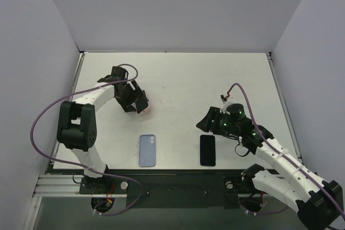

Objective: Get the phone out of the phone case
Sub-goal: Pick up the phone at the center of the board.

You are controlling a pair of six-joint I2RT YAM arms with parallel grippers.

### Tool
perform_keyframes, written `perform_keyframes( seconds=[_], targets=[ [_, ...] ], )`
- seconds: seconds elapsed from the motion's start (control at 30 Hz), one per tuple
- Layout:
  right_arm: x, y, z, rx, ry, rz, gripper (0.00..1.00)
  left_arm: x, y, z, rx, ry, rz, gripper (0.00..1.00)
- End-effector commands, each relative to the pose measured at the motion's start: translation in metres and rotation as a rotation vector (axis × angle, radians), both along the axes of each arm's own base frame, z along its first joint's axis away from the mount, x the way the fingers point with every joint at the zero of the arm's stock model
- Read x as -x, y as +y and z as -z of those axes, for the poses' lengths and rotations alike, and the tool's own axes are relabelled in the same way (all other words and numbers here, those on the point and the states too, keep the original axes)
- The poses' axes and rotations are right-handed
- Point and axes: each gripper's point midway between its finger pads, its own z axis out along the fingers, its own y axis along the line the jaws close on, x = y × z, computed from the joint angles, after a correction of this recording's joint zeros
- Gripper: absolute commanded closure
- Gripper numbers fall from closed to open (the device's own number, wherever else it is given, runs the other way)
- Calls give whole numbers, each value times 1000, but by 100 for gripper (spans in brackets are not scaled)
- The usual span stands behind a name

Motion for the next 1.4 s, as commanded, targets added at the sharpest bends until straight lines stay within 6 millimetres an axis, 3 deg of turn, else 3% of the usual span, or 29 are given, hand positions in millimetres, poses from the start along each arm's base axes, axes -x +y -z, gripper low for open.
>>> perform_keyframes(
  seconds=[0.0,0.03,0.2,0.37,0.43,0.47,0.57,0.77,0.97,1.17,1.27,1.3,1.33,1.37],
  targets=[
    [-24,18,-30,-93,-48,19,50,-25,-60,-81,220,-245,67,100],
    [-26,20,-31,-95,-46,21,50,-19,-74,-90,227,-273,113,100],
    [-47,26,-49,-126,-18,73,50,3,-109,-92,265,-271,178,100],
    [-72,15,-33,-200,121,252,47,29,-157,-97,346,-296,278,100],
    [-86,14,-33,-276,152,307,45,37,-168,-99,353,-303,309,100],
    [-94,17,-41,-329,140,315,44,40,-170,-99,349,-307,315,100],
    [-111,18,-35,-334,171,345,33,57,-188,-100,355,-308,367,100],
    [-127,33,-5,-325,265,355,32,77,-210,-97,377,-300,416,100],
    [-125,51,20,-313,306,331,48,89,-223,-106,381,-316,446,100],
    [-123,69,12,-350,266,264,74,101,-229,-106,307,-345,487,100],
    [-117,70,0,-362,225,208,100,106,-227,-110,296,-358,494,100],
    [-115,70,-2,-351,206,183,100,108,-225,-109,300,-363,500,100],
    [-111,70,-7,-360,193,160,100,110,-224,-119,312,-387,504,81],
    [-113,70,-16,-387,154,142,100,112,-222,-117,317,-402,508,53]
  ],
)
